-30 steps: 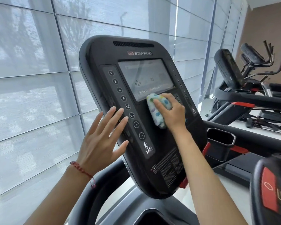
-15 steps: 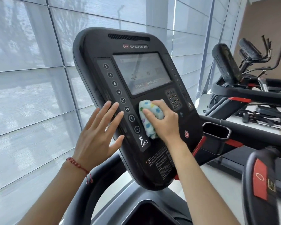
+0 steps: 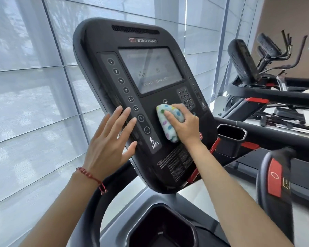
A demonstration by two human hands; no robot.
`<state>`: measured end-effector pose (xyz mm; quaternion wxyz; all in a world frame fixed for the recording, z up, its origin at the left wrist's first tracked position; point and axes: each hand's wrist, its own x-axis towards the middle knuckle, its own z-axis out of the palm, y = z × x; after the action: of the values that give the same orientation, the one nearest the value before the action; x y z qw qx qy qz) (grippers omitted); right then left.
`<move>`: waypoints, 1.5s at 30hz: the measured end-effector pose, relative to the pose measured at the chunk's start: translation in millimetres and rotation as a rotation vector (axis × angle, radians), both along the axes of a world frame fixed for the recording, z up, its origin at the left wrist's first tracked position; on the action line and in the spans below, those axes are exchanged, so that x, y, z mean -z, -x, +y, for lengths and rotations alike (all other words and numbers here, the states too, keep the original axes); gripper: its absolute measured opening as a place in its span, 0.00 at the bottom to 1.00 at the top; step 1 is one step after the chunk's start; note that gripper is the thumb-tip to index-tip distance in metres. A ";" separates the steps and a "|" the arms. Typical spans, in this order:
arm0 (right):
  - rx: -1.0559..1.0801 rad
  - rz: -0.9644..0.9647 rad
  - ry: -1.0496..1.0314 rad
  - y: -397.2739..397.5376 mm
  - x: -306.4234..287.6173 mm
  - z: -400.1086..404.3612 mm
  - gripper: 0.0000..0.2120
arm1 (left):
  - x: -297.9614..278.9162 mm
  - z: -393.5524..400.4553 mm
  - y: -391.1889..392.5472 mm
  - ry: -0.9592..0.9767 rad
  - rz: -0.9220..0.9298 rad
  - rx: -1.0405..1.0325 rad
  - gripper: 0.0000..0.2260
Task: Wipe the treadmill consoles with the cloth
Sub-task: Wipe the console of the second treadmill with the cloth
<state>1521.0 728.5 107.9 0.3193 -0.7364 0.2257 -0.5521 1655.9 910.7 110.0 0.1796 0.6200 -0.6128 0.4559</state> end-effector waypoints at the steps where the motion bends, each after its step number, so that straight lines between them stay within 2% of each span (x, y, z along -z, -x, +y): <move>1: 0.044 0.018 -0.046 3.6 -0.9 -13.7 0.12 | 1.4 0.8 1.6 -0.008 0.001 -0.005 0.20; 4: 0.138 0.051 -0.120 9.6 -0.6 -40.9 0.13 | 6.5 2.8 6.9 -0.040 0.007 -0.021 0.21; 7: 0.164 0.082 -0.062 9.8 0.1 -33.9 0.13 | 11.8 4.3 12.4 -0.071 0.002 -0.041 0.21; 10: 0.091 0.118 0.110 15.8 7.2 -7.5 0.13 | 16.6 5.1 14.3 -0.077 0.003 -0.048 0.21; 14: -0.059 0.099 0.301 24.9 36.8 31.7 0.17 | 18.7 2.3 15.6 -0.066 -0.015 -0.044 0.21; 21: -0.168 0.102 0.327 27.2 46.3 33.4 0.21 | 22.7 -2.8 18.5 -0.065 -0.016 -0.016 0.21; 25: -0.026 0.123 0.191 33.5 38.7 5.0 0.18 | 23.4 -4.4 17.9 -0.051 -0.018 -0.006 0.20; 29: 0.228 0.169 -0.137 46.2 44.0 -37.6 0.14 | 22.9 -5.6 18.9 -0.032 -0.005 0.002 0.20; 32: 0.305 0.091 -0.325 48.3 51.1 -47.5 0.13 | 22.0 -6.8 19.7 -0.028 0.001 0.001 0.20; 39: 0.394 -0.009 -0.499 35.4 46.1 -47.2 0.13 | 14.2 -14.0 15.4 -0.002 -0.024 -0.019 0.20; 42: 0.402 -0.060 -0.566 24.2 28.4 -46.3 0.14 | 8.3 -17.5 11.0 0.003 -0.041 -0.010 0.20; 45: 0.331 -0.071 -0.549 4.0 -5.4 -45.0 0.15 | 0.2 -20.2 3.3 0.022 -0.065 -0.011 0.20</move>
<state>1517.0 683.5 113.2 0.4193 -0.5564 0.4718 -0.5404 1652.6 890.5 109.8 0.1638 0.6062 -0.6097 0.4837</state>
